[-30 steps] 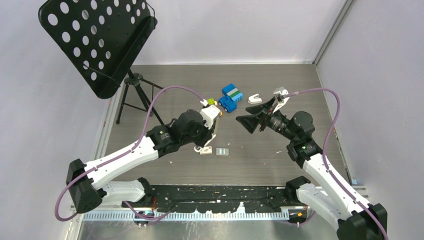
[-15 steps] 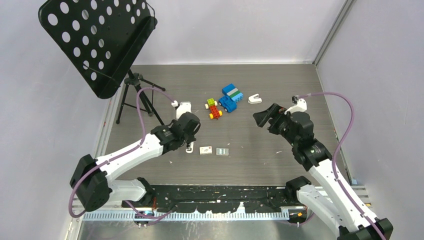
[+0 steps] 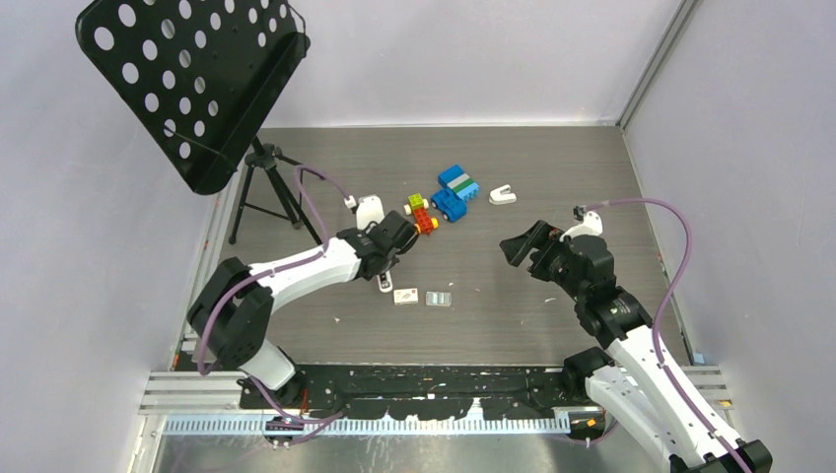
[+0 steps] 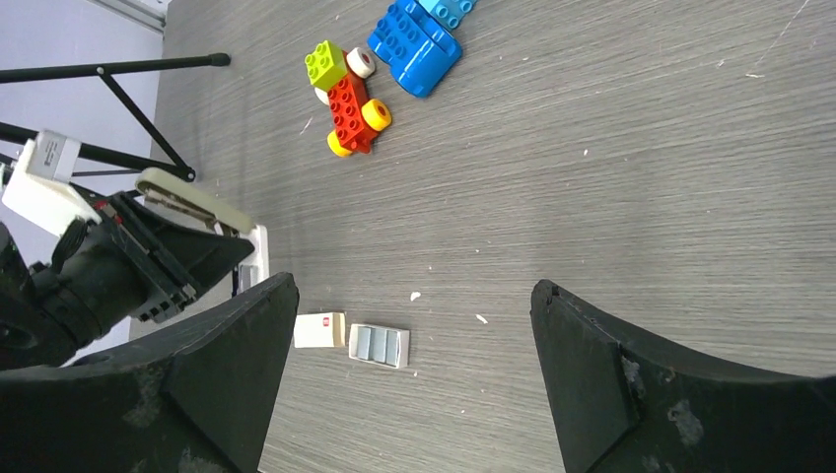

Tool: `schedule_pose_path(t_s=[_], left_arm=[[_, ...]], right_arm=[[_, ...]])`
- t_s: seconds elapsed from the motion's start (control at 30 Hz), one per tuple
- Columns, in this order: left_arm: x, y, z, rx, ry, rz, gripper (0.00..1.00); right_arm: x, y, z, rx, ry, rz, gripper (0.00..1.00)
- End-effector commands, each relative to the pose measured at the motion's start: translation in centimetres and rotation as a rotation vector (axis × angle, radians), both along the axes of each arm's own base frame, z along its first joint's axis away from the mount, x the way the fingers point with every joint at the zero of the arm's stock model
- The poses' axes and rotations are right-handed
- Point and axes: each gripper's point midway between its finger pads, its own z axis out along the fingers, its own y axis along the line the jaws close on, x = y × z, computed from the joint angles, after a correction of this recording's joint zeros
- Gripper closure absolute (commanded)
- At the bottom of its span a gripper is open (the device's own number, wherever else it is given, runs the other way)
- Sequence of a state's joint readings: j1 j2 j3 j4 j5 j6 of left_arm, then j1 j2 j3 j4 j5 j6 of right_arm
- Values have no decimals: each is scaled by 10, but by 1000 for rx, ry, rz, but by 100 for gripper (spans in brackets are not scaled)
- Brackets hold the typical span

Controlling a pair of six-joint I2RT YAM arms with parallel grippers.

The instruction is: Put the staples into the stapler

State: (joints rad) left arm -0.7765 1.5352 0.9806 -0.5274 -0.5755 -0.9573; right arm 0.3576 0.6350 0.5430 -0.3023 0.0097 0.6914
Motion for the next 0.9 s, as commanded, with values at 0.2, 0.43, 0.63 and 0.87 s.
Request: schedule_pose_path(t_s=[0.2, 0.43, 0.63, 0.87], left_arm=[[51, -14, 4, -7, -95, 110, 100], [67, -23, -4, -9, -82, 144, 100], [74, -31, -4, -26, -60, 189, 100], [70, -34, -19, -16, -4, 214, 100]], right_arm=[[-1, -6, -4, -47, -1, -3, 8], [-1, -5, -9, -59, 16, 4, 9], [0, -5, -12, -66, 27, 8, 9], [-1, -5, -12, -71, 29, 8, 9]])
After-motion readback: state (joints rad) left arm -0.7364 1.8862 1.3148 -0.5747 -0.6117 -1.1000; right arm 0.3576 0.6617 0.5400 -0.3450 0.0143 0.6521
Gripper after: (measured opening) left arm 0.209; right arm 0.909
